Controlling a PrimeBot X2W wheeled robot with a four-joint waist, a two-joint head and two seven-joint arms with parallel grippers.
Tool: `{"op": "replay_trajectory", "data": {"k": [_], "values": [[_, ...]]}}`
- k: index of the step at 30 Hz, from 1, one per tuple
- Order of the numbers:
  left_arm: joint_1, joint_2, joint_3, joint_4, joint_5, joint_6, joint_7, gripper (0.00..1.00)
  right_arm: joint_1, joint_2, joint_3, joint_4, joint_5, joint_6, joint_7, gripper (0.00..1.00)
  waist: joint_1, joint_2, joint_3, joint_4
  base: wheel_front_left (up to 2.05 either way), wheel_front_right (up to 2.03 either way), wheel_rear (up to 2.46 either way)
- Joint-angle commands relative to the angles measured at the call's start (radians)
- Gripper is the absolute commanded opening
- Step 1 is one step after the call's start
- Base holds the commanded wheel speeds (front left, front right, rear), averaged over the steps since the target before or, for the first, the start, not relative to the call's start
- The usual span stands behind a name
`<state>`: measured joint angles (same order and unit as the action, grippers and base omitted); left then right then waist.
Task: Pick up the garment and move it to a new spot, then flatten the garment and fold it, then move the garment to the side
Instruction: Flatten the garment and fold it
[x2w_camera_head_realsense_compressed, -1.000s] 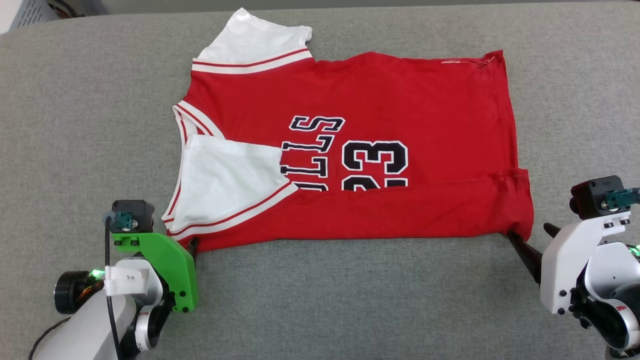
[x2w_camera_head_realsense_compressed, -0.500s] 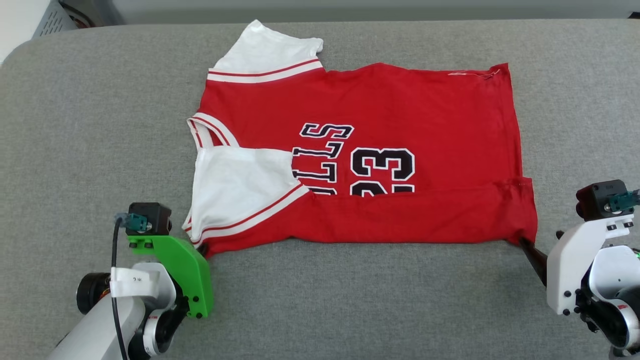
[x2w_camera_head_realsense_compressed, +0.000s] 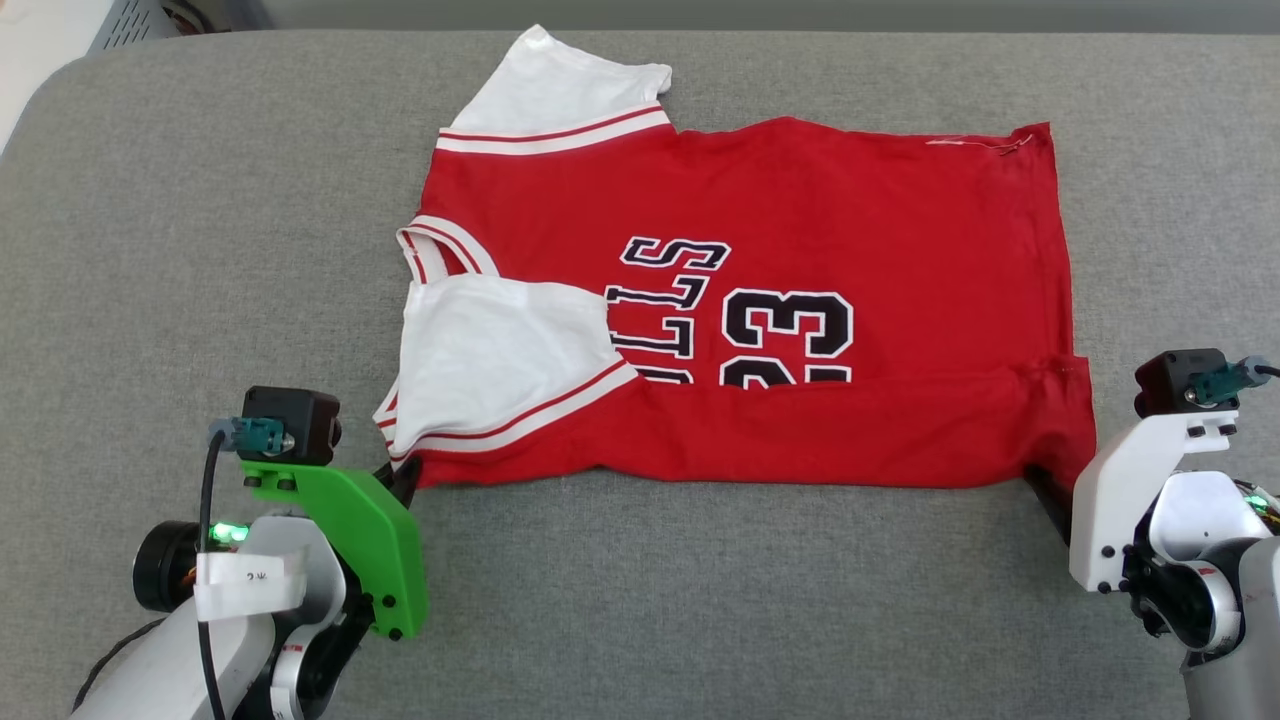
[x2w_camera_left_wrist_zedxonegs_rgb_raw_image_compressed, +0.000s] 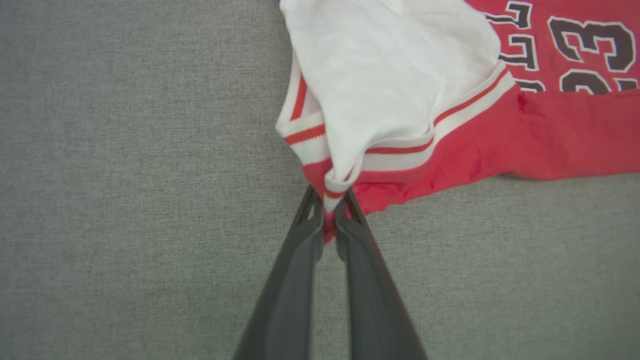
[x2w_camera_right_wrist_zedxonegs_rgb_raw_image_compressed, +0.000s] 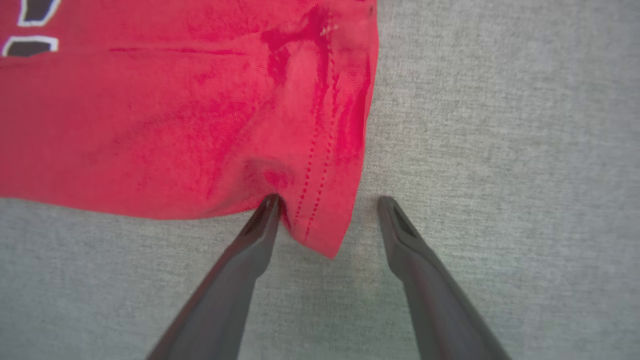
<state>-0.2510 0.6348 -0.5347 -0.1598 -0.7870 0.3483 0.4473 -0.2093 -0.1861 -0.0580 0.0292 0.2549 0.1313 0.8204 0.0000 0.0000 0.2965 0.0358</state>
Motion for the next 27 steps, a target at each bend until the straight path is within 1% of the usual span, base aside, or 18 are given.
{"op": "replay_trajectory", "data": {"k": [1, 4, 5, 6, 7, 8, 9, 12, 18, 24, 27], "values": [[0.014, 0.008, 0.002, -0.008, 0.007, 0.009, 0.004, 0.00, -0.019, 0.010, -0.001, 0.018, -0.006, -0.001, -0.011, 1.00, 0.0000, 0.0000, 0.008, 0.004, 0.00, 0.00, 0.00], [0.014, 0.011, 0.000, -0.018, 0.010, 0.014, 0.009, 0.00, -0.028, 0.014, 0.006, 0.055, -0.012, -0.001, -0.020, 1.00, 0.0000, 0.0000, 0.015, 0.007, 0.00, 0.00, 0.00], [0.014, 0.011, -0.001, -0.021, 0.011, 0.016, 0.011, 0.00, -0.028, 0.013, 0.013, 0.070, -0.013, -0.001, -0.018, 0.93, 0.0000, 0.0000, 0.016, 0.008, 0.00, 0.00, 0.00], [0.013, 0.012, -0.002, -0.022, 0.012, 0.017, 0.013, 0.00, -0.027, 0.012, 0.018, 0.080, -0.011, -0.001, -0.016, 0.73, 0.0000, 0.0000, 0.017, 0.009, 0.00, 0.00, 0.00], [0.013, 0.013, -0.003, -0.022, 0.014, 0.020, 0.014, 0.00, -0.026, 0.013, 0.024, 0.091, -0.007, -0.001, -0.011, 0.33, 0.0000, 0.0000, 0.017, 0.011, 0.00, 0.00, 0.00], [0.012, 0.014, -0.004, -0.023, 0.015, 0.021, 0.015, 0.00, -0.025, 0.011, 0.029, 0.097, -0.005, -0.001, -0.008, 0.19, 0.0000, 0.0000, 0.018, 0.011, 0.00, 0.00, 0.00], [0.011, 0.015, -0.004, -0.023, 0.016, 0.022, 0.017, 0.00, -0.024, 0.008, 0.035, 0.104, -0.003, -0.001, -0.005, 0.00, 0.0000, 0.0000, 0.017, 0.012, 0.00, 0.00, 0.00], [0.010, 0.017, -0.006, -0.020, 0.017, 0.024, 0.020, 0.00, -0.022, -0.006, 0.037, 0.116, -0.001, -0.001, -0.005, 0.00, 0.0000, 0.0000, 0.012, 0.012, 0.00, 0.00, 0.00], [0.023, 0.021, -0.013, 0.000, 0.011, 0.023, 0.029, 0.00, -0.017, -0.034, 0.010, 0.117, 0.015, -0.001, -0.015, 0.00, 0.0000, 0.0000, -0.024, 0.005, 0.00, 0.00, 0.00], [0.055, 0.029, -0.021, 0.026, -0.003, 0.020, 0.036, 0.00, 0.014, -0.077, -0.001, 0.083, 0.050, -0.001, 0.006, 0.00, 0.0000, 0.0000, -0.076, -0.006, 0.00, 0.00, 0.00], [0.080, 0.034, -0.028, 0.030, -0.011, 0.017, 0.040, 0.00, 0.049, -0.097, -0.010, 0.042, 0.063, -0.001, 0.030, 0.00, 0.0000, 0.0000, -0.104, -0.009, 0.00, 0.00, 0.00]]}}
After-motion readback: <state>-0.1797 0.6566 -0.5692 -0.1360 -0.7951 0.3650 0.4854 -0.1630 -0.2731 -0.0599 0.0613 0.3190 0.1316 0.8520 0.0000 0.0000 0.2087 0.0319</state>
